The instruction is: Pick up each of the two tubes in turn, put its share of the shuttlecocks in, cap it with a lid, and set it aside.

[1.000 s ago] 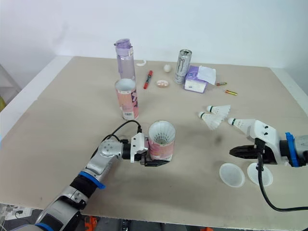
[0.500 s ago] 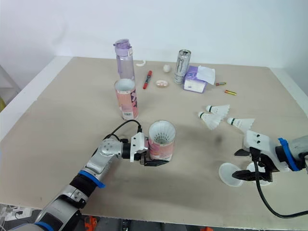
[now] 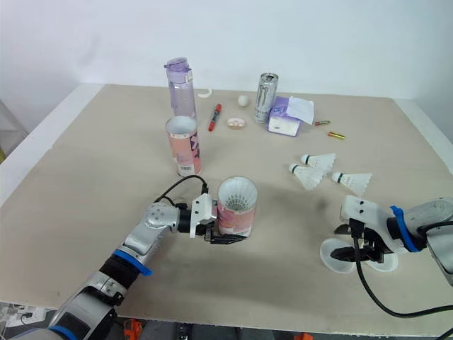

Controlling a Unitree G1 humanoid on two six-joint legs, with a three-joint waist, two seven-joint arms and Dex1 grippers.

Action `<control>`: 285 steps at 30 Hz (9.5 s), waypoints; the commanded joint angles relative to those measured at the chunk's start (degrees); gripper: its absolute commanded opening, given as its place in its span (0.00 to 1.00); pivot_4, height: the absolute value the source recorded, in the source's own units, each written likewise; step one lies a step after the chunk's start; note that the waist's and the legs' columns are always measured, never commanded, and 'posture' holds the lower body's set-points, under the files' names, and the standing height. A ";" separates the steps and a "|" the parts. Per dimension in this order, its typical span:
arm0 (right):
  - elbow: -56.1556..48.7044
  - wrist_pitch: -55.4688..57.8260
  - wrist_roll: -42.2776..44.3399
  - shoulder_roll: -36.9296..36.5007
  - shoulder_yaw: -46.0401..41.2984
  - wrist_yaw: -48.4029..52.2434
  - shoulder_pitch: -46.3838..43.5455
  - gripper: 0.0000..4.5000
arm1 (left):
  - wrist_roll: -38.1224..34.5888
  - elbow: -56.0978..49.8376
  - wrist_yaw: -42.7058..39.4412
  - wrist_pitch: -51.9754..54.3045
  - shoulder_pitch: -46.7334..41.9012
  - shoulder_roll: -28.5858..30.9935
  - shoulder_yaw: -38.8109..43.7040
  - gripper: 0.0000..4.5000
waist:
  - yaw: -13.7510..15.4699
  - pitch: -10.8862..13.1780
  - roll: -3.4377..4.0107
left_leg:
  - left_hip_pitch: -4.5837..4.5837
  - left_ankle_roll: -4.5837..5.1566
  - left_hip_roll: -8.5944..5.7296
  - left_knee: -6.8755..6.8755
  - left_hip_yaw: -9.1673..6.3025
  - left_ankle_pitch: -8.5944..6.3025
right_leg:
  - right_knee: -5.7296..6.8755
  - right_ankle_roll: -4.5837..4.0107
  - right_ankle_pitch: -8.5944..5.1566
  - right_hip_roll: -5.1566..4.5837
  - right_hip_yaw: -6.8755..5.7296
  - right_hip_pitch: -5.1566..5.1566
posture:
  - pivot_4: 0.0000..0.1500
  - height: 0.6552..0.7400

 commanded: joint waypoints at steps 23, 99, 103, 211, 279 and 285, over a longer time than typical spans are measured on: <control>-9.36 -7.09 13.73 1.28 -5.29 6.03 -21.78 0.01 | 1.26 2.95 0.52 2.40 0.05 1.46 -0.10 0.74 | -0.21 0.02 -0.11 | 0.32 -0.01 0.20 0.00 -0.01 0.00 | 0.01 -0.14 0.11 0.27 0.09 0.21 | 1.00 1.00; -1.52 -11.31 6.43 21.96 19.45 14.53 -53.86 0.01 | 1.96 4.20 2.93 2.98 0.47 1.53 0.11 0.74 | -0.19 0.01 -0.22 | 0.21 -0.06 0.85 -0.05 0.15 0.01 | 0.01 -1.04 0.63 0.42 -0.01 -0.20 | 1.00 1.00; -1.22 -12.84 6.16 21.66 20.26 14.53 -53.45 0.01 | 1.94 4.06 3.12 3.08 0.62 1.49 0.12 0.74 | -0.19 0.01 -0.22 | 0.21 -0.06 0.85 -0.07 0.15 0.01 | 0.01 -1.03 0.60 0.41 -0.01 -0.20 | 1.00 1.00; -4.66 -12.17 14.17 30.24 -6.98 -4.22 -0.42 0.93 | -3.41 -2.90 0.73 1.54 0.41 2.42 3.06 1.00 | -0.16 0.09 -0.18 | -0.23 -0.24 0.84 -0.19 -0.02 -0.10 | -0.10 -0.67 0.38 0.52 -0.58 -0.65 | 1.00 1.00; 8.15 -26.20 5.86 50.72 11.10 -11.35 -13.45 0.78 | -15.69 -28.04 -4.91 13.41 14.25 20.18 12.91 1.00 | -0.20 0.10 -0.18 | -0.07 -0.40 1.28 -0.12 0.01 -0.11 | 0.13 -1.08 0.57 0.98 -0.51 -0.64 | 1.00 1.00; 7.32 -26.33 5.68 50.41 10.93 -11.82 -13.22 0.78 | -15.91 -27.93 -5.18 13.16 14.40 20.00 12.84 1.00 | -0.20 0.10 -0.18 | -0.06 -0.41 1.31 -0.12 0.01 -0.10 | 0.13 -1.08 0.57 1.01 -0.51 -0.64 | 1.00 1.00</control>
